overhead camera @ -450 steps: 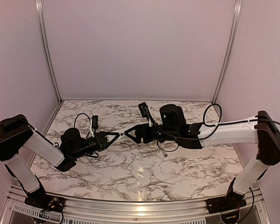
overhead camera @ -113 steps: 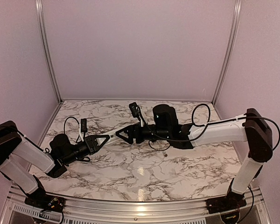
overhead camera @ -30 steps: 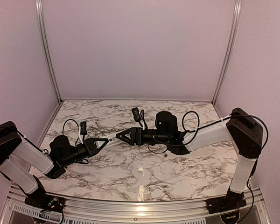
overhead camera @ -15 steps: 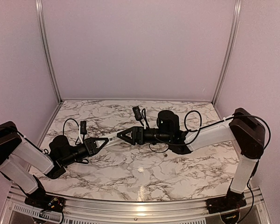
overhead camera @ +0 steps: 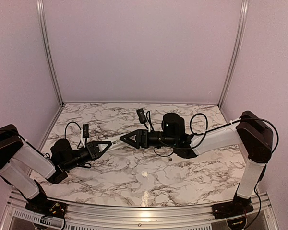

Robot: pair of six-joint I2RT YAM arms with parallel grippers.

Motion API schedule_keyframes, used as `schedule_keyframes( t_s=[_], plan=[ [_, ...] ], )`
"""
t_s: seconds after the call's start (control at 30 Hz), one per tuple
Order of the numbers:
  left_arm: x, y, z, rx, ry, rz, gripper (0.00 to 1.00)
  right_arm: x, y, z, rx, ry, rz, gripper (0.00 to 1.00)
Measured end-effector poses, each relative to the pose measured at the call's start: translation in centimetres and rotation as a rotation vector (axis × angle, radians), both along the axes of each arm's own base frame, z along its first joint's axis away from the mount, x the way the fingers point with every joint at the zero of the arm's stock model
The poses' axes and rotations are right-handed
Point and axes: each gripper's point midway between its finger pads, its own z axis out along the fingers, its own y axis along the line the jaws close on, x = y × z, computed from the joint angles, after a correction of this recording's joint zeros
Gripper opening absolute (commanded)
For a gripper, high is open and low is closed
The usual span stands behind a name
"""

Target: Unload the batteries from the remote control

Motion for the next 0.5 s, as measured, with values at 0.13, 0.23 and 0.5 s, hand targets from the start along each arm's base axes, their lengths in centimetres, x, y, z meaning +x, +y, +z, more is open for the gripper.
schedule_keyframes(
  t_s=[0.13,0.23,0.5],
  plan=[
    [0.10,0.05,-0.17,0.003,0.004,0.006,0.00,0.00,-0.01,0.00,0.000,0.000,0.000,0.69],
    [0.19,0.09,-0.31,0.006,0.007,0.012,0.00,-0.01,-0.01,0.04,0.001,-0.001,0.001,0.69],
    [0.43,0.23,-0.53,0.010,0.012,0.027,0.00,-0.02,0.00,0.26,0.008,-0.009,0.003,0.69]
  ],
)
